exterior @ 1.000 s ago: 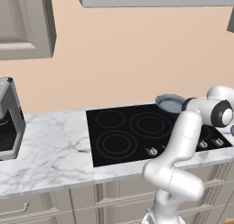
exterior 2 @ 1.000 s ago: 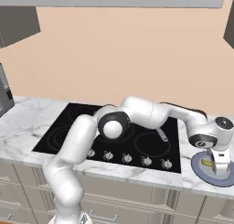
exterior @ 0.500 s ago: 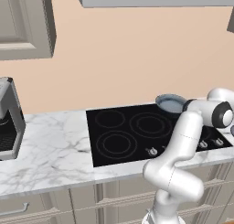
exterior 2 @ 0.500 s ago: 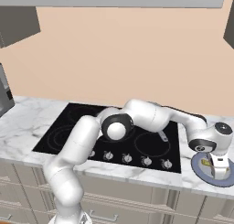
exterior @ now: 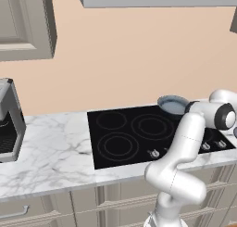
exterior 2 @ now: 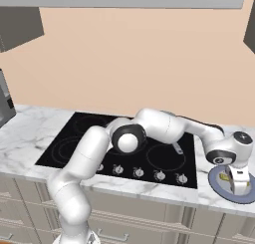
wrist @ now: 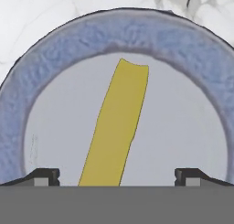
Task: Pick up the butter stick and place it in the pan. Then turn on the burner for the pan.
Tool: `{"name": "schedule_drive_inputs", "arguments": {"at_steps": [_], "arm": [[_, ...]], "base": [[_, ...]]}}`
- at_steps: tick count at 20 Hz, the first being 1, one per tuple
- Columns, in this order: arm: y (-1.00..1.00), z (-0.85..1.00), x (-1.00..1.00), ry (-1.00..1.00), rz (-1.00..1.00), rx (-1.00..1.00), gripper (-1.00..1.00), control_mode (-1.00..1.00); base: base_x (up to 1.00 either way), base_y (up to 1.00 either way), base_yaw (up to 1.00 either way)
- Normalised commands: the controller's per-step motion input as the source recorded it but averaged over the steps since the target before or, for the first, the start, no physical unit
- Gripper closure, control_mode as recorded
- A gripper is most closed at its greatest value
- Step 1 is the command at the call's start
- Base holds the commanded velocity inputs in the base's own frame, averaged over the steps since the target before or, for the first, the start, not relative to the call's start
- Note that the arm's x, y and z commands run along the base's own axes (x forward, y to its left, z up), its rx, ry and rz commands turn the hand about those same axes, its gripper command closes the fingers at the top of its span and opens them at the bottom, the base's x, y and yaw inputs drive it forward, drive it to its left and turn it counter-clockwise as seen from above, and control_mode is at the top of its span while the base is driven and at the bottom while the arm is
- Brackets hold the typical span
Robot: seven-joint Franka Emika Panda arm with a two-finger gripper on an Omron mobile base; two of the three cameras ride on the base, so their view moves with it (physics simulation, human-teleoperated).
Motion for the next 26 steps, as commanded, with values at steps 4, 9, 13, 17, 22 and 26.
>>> {"name": "schedule_drive_inputs", "arguments": {"at_steps": [4,9,13,17,22,26], "arm": [[0.00,-0.27,0.17,0.01,0.00,0.00,-1.00,-1.00],[0.00,-0.35,0.11,0.00,0.01,0.00,-1.00,-1.00],[0.00,-0.47,0.01,0.04,0.00,0.00,1.00,-1.00],[0.00,-0.33,0.00,0.07,0.01,0.00,1.00,-1.00],[0.01,-0.16,0.03,0.00,0.00,0.02,1.00,-1.00],[0.13,0.03,0.01,0.00,0.01,0.01,1.00,-1.00]], "base": [[0.00,0.00,0.00],[0.00,0.00,0.00],[0.00,0.00,0.00],[0.00,0.00,0.00],[0.00,0.00,0.00],[0.00,0.00,0.00]]}}
